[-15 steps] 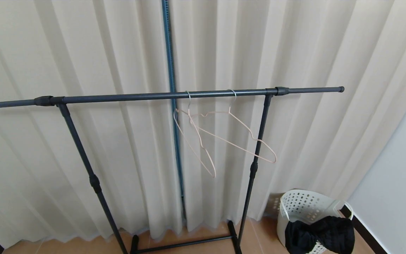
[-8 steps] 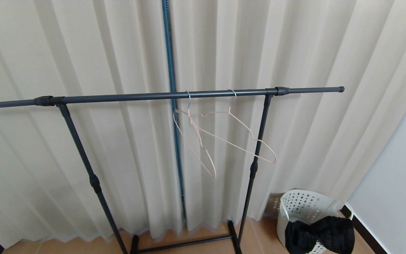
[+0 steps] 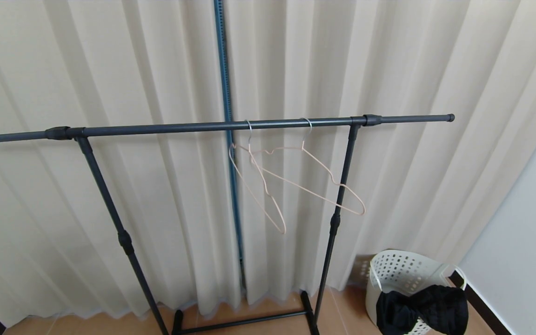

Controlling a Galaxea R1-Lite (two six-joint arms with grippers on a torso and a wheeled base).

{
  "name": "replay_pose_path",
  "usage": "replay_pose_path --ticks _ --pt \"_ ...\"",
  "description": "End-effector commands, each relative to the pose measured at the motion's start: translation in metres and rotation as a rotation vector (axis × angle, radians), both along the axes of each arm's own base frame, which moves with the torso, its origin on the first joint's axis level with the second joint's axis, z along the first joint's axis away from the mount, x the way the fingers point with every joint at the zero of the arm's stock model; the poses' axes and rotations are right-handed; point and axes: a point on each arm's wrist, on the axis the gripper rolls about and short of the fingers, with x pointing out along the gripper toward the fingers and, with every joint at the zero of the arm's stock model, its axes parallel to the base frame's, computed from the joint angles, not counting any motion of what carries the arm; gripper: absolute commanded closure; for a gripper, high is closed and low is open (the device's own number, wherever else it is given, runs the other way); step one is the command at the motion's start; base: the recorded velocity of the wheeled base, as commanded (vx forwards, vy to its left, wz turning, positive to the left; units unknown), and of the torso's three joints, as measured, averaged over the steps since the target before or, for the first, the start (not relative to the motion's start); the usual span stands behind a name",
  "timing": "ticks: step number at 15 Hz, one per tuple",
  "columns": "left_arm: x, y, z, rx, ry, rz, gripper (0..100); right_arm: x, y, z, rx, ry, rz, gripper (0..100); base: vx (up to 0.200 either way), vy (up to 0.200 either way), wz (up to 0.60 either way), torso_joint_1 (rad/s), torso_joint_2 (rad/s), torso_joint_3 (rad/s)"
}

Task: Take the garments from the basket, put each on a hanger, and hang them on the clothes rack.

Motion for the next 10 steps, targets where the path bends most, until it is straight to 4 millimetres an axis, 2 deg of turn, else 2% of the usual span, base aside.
replay_pose_path --ticks 1,10 --pt "0.0000 0.0000 0.0000 0.000 0.000 0.001 0 0.0002 0.0000 0.0000 0.000 0.003 0.000 0 0.000 0.000 0.00 0.000 0.00 0.000" --pt "0.0000 0.0000 0.0000 0.000 0.000 -0.001 0 0.0001 0.0000 0.0000 -0.003 0.001 0.000 0 0.000 0.000 0.00 0.000 0.00 0.000"
